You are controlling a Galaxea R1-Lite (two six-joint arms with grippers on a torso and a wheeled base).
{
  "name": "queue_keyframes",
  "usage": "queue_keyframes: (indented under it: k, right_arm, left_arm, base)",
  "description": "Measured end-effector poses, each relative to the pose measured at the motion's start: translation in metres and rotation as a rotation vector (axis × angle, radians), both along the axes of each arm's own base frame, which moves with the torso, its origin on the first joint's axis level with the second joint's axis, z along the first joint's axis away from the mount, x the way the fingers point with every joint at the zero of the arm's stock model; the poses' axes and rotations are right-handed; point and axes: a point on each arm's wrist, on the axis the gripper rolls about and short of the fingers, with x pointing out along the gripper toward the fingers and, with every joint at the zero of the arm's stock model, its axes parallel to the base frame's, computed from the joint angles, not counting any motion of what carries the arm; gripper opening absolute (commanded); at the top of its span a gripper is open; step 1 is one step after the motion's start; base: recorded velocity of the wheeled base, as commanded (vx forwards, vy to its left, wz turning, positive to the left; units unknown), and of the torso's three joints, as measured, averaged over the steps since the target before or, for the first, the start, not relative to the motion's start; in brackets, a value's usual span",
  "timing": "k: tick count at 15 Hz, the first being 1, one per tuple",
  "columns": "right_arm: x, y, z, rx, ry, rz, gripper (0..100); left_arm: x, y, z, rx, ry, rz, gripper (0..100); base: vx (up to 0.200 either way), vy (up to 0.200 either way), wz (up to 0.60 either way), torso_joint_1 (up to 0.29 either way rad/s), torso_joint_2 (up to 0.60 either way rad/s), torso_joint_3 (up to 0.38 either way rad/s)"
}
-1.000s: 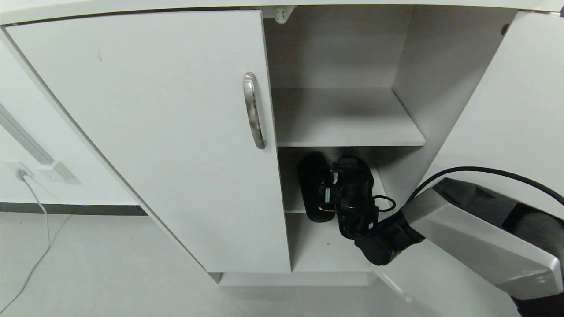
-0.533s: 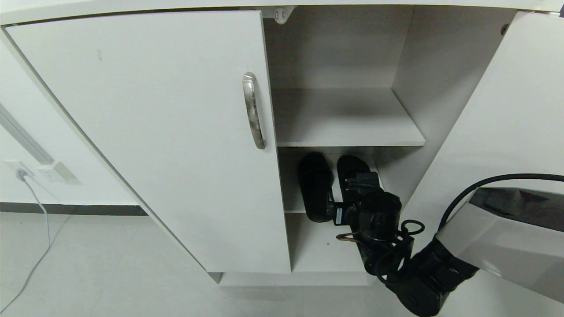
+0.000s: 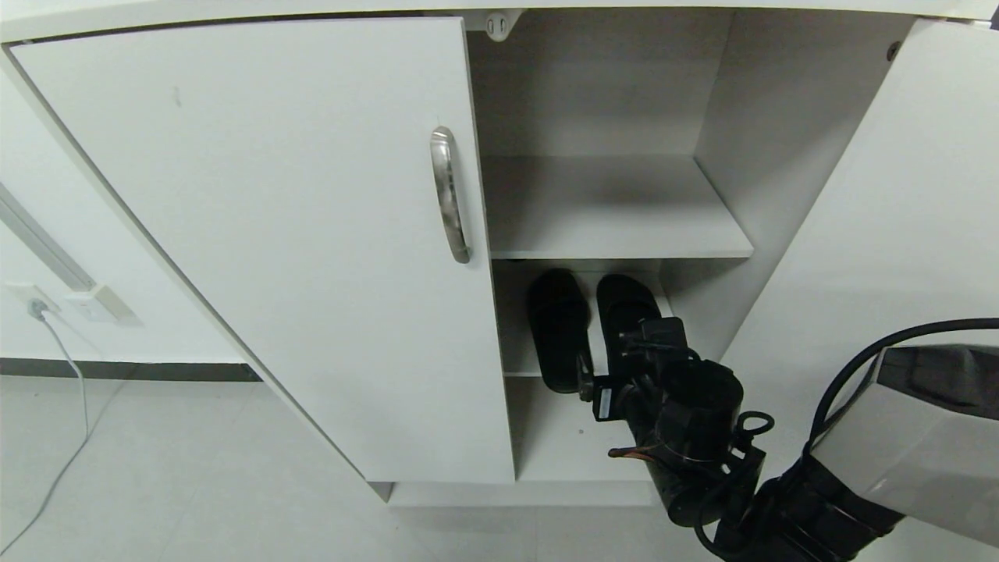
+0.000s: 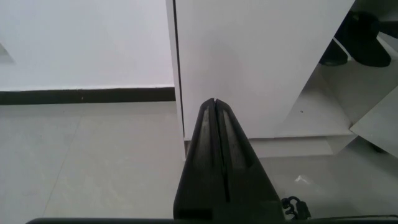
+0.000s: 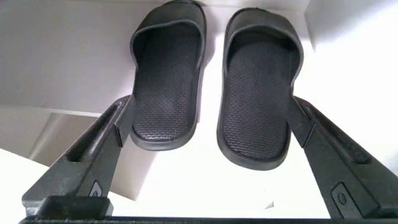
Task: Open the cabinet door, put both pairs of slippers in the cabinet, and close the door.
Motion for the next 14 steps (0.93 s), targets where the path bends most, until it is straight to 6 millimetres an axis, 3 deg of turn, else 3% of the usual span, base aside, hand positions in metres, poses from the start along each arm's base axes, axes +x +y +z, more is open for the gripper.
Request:
queue_keyframes:
  k: [3, 14]
  right_arm:
    - [-0.0023, -0.0016, -0.0012, -0.003, 0.003, 0.001, 100]
    - [-0.0026, -0.0024, -0.0015, -0.007, 0.005, 0.002, 100]
  left_arm:
    - [0.0, 0.0, 0.0, 0.0, 0.0, 0.0, 0]
    - [0.0, 0.0, 0.0001, -0.001, 0.0, 0.0, 0]
  base:
    - [-0.2, 0.0, 0.0, -0.001, 0.01, -0.001]
    - [0.0, 0.0, 0.0, 0.0, 0.0, 0.0]
